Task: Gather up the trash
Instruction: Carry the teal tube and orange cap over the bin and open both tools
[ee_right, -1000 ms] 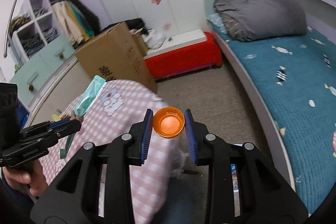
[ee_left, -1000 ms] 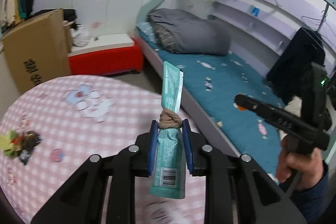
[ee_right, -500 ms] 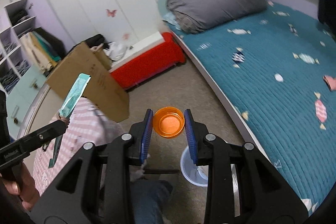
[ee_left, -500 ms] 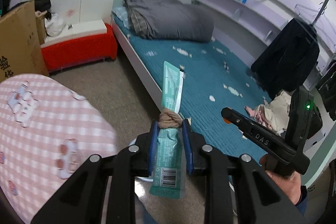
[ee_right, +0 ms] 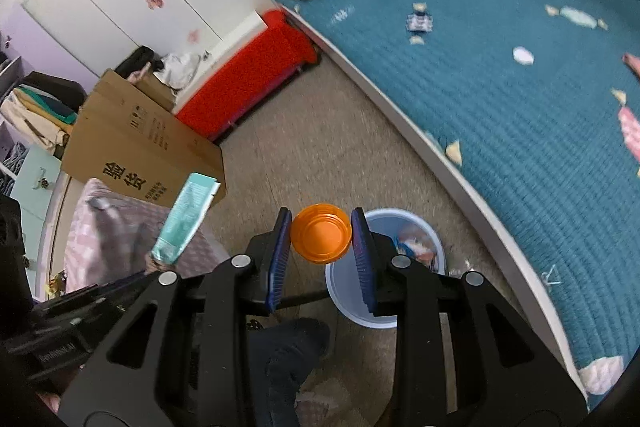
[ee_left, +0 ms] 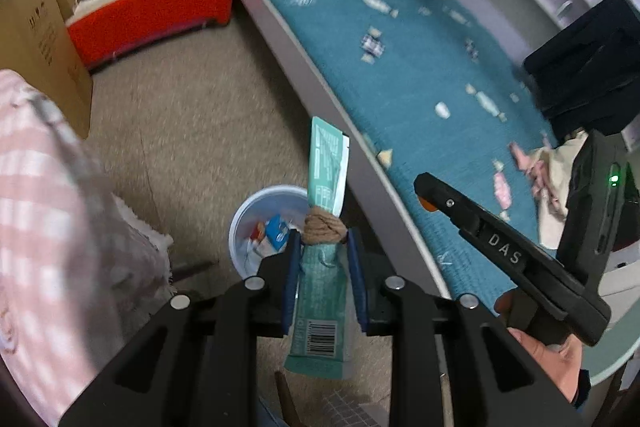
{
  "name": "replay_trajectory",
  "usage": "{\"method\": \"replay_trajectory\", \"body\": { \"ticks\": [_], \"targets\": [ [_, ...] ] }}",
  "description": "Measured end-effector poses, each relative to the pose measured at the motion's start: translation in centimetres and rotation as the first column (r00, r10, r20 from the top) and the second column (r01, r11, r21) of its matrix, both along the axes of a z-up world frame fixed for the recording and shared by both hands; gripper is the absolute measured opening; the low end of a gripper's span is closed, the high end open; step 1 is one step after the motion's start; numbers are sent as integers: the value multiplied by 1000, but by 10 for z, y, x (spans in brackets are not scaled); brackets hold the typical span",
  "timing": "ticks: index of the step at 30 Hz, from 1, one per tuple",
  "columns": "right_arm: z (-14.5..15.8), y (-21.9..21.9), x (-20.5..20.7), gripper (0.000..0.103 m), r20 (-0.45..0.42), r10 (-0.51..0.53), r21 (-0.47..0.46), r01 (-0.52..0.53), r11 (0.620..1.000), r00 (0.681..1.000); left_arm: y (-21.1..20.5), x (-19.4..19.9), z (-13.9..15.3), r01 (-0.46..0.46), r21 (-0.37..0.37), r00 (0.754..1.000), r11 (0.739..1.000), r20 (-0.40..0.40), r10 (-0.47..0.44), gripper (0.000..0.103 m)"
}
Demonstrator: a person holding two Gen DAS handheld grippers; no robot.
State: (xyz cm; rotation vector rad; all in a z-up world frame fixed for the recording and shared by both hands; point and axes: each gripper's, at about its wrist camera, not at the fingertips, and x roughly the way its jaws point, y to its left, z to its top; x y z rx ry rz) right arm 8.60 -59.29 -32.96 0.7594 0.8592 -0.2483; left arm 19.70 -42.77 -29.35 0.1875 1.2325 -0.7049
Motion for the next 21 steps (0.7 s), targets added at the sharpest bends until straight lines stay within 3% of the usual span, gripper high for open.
{"method": "replay_trajectory", "body": {
  "ticks": [4, 10, 11, 12, 13, 14, 18, 21],
  "targets": [
    [-26, -3, 13, 30, -43, 11, 34, -10, 999, 999, -13, 16, -35, -13, 66, 998, 998, -61, 17, 23],
    [-58, -6, 33, 31, -94, 27, 83, -19, 996, 995, -20, 34, -72, -32, 106, 987, 994, -151, 48, 25],
    [-64, -7, 36, 31, -103, 28, 94, -19, 995, 994, -21, 37, -78, -22, 111, 985, 994, -168, 41, 29],
    [-68, -8, 38, 33, -112, 28, 102, -17, 995, 993, -23, 37, -80, -23, 115, 984, 993, -173, 42, 46],
    [-73, -9, 39, 40, -125, 24, 110, -10, 994, 992, -24, 39, -84, -20, 127, 983, 992, -179, 42, 69],
    [-77, -10, 40, 58, -133, 14, 113, 1, 994, 991, -24, 39, -85, -26, 136, 984, 990, -172, 49, 75],
    [-87, -15, 34, 83, -148, -23, 138, 43, 989, 989, -24, 42, -83, -49, 146, 984, 988, -160, 73, 84],
    [-83, -19, 25, 96, -162, -57, 116, 76, 990, 985, -22, 42, -78, -64, 144, 987, 987, -139, 84, 84]
  ]
}}
